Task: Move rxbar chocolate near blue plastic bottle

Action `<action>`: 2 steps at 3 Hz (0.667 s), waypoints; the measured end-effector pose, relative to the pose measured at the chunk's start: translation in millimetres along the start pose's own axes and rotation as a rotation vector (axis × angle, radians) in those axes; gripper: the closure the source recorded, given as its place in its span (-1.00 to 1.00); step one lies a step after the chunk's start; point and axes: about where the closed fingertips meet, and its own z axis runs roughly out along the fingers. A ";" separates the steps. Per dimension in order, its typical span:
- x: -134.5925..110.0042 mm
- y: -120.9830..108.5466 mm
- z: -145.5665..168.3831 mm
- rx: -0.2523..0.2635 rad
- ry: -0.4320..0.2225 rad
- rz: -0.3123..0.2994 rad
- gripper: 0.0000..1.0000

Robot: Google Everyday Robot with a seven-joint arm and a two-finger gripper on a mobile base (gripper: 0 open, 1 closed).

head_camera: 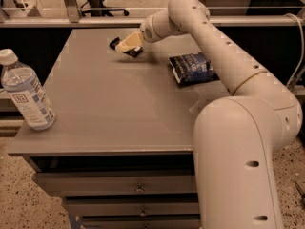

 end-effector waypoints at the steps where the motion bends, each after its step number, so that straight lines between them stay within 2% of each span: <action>1: 3.7 -0.3 13.8 0.004 0.009 -0.004 -1.00; 2: 8.3 -0.6 22.3 0.006 0.014 -0.002 -0.65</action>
Offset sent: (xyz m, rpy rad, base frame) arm 0.0144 0.0085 -0.0219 -0.0189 0.0005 -0.0167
